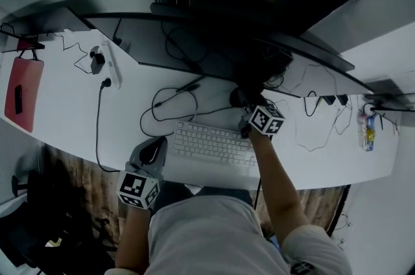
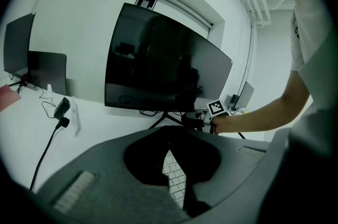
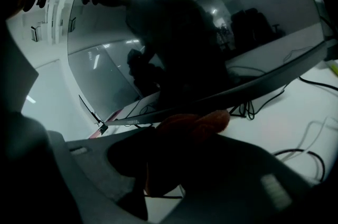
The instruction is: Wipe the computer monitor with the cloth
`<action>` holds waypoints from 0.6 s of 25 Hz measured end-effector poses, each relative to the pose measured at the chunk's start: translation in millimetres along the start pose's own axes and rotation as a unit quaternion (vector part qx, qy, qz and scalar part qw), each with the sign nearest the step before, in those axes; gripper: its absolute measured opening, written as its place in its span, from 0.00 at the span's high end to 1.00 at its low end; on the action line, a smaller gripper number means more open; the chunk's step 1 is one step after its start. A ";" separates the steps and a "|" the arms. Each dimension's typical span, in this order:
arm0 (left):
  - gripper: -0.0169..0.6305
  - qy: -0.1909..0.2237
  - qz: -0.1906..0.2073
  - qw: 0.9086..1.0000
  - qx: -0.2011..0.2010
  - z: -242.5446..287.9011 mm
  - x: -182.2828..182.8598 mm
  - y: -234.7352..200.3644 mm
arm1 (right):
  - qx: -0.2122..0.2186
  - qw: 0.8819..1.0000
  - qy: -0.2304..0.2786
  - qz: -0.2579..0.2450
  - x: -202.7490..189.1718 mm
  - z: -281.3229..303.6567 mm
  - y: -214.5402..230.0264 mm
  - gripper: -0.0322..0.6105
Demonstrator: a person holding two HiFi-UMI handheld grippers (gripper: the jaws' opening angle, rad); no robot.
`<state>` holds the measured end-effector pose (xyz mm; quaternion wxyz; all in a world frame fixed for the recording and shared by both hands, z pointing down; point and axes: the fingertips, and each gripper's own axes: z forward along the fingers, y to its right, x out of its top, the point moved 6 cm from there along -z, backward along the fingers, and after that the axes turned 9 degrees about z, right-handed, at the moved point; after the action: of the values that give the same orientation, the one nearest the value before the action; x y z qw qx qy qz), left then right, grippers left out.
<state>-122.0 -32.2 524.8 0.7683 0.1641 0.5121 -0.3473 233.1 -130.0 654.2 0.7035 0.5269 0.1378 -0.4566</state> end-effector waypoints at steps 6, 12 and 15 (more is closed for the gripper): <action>0.96 0.000 -0.003 1.000 -0.010 -9.2 -10.3 -22.9 | -0.006 1.000 -0.001 -0.008 -9.1 17.3 -23.9 0.67; 0.96 0.000 -0.001 1.000 -0.014 -26.8 -17.3 -51.3 | 0.002 1.000 -0.001 -0.006 -24.5 40.0 -54.4 0.67; 0.96 -0.001 0.004 1.000 -0.015 -37.2 -21.0 -67.5 | 0.003 1.000 0.003 -0.006 -31.7 52.4 -69.2 0.67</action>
<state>-199.4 -49.5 535.0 0.7726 0.1541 0.5155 -0.3370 146.3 -161.5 654.4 0.6986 0.5299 0.1419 -0.4593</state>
